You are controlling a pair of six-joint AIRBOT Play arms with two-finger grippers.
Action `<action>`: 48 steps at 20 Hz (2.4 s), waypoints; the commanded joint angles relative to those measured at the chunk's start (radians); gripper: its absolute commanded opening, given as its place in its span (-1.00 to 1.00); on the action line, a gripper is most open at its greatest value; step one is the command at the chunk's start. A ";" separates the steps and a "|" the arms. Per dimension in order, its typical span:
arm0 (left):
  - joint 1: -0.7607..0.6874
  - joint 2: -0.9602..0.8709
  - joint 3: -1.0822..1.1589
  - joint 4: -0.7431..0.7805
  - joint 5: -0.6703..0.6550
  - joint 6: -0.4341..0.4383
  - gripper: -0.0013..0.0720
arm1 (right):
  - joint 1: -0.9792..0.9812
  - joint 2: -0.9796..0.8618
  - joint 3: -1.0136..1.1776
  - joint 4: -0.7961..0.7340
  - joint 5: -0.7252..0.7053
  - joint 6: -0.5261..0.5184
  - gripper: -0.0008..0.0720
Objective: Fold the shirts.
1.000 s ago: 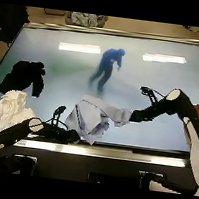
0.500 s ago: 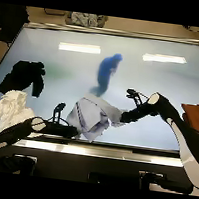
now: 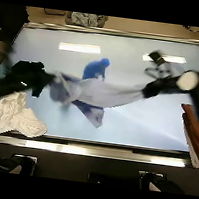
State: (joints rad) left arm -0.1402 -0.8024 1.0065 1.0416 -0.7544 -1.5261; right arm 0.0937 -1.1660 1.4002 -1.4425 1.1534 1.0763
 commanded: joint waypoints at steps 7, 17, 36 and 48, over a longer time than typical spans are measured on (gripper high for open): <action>0.437 0.272 0.495 -0.007 -0.011 -0.064 -0.88 | -0.127 0.539 0.323 -0.249 0.089 0.096 -0.84; 0.438 0.192 0.618 -0.020 -0.224 -0.060 -0.88 | -0.127 0.486 0.323 -0.327 0.356 0.151 -0.84; 0.208 -0.716 0.292 -0.102 -0.166 0.150 1.00 | -0.159 -0.489 0.230 -0.002 -0.051 0.227 0.42; 0.386 -0.634 -0.036 0.056 -0.565 0.159 0.63 | -0.494 -0.301 -0.062 0.055 0.484 -0.060 0.60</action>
State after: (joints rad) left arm 0.2432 -1.4521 1.0916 1.1347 -1.3548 -1.4006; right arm -0.3737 -1.5166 1.4662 -1.3949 1.6356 1.0451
